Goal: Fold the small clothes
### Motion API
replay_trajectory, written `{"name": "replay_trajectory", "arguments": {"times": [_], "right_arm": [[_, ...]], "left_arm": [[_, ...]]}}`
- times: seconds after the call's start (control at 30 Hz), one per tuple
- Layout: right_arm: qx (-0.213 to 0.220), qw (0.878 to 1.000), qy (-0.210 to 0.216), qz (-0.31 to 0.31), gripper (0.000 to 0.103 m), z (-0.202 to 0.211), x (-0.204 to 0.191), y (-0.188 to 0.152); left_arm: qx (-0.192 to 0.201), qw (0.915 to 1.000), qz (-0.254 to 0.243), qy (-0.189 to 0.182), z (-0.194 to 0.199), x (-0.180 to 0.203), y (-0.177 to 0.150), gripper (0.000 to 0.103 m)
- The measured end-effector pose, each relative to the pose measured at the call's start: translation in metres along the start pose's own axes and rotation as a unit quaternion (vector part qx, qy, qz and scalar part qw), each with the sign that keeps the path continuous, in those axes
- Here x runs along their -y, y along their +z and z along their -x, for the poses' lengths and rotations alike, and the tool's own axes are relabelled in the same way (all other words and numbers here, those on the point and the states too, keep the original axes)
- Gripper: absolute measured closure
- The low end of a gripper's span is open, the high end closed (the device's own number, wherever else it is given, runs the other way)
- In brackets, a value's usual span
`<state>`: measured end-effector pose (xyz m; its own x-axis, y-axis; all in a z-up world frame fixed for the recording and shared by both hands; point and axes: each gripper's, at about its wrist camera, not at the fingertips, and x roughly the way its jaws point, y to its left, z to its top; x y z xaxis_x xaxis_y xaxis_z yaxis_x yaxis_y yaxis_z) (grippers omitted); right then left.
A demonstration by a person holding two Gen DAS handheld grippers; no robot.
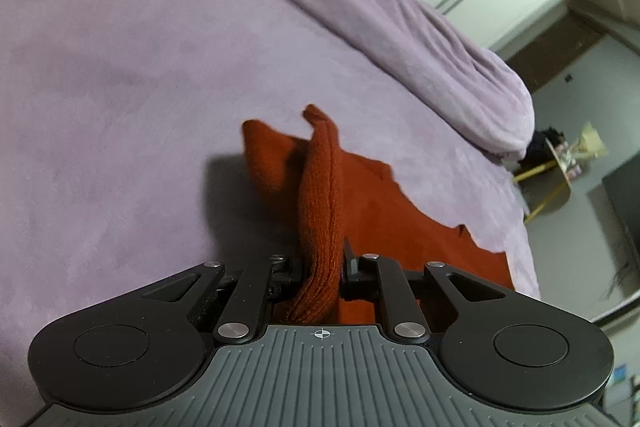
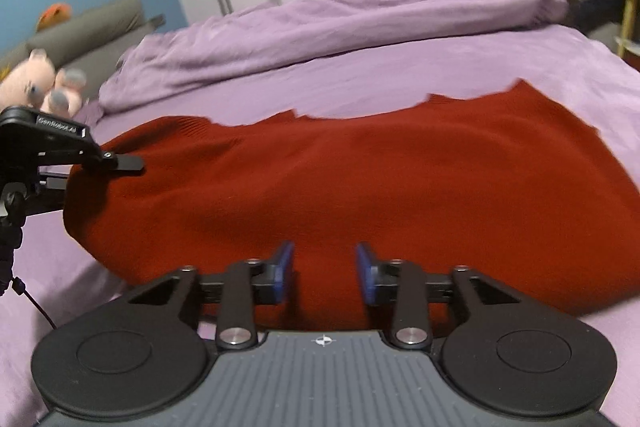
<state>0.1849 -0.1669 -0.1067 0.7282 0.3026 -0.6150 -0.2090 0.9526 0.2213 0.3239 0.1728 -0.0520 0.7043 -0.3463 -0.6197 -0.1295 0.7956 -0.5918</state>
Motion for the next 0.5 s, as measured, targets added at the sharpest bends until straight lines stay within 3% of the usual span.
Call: {"name": "replay_trajectory", "arguments": {"times": [0.23, 0.5], "right_arm": [[0.03, 0.998, -0.047, -0.042, 0.07, 0.033, 0.043, -0.006], [0.058, 0.995, -0.05, -0.057, 0.07, 0.044, 0.063, -0.009]], "left_arm": [[-0.005, 0.9992, -0.035, -0.019, -0.003, 0.07, -0.005, 0.089], [-0.057, 0.9918, -0.113, -0.022, -0.072, 0.16, -0.055, 0.093]]}}
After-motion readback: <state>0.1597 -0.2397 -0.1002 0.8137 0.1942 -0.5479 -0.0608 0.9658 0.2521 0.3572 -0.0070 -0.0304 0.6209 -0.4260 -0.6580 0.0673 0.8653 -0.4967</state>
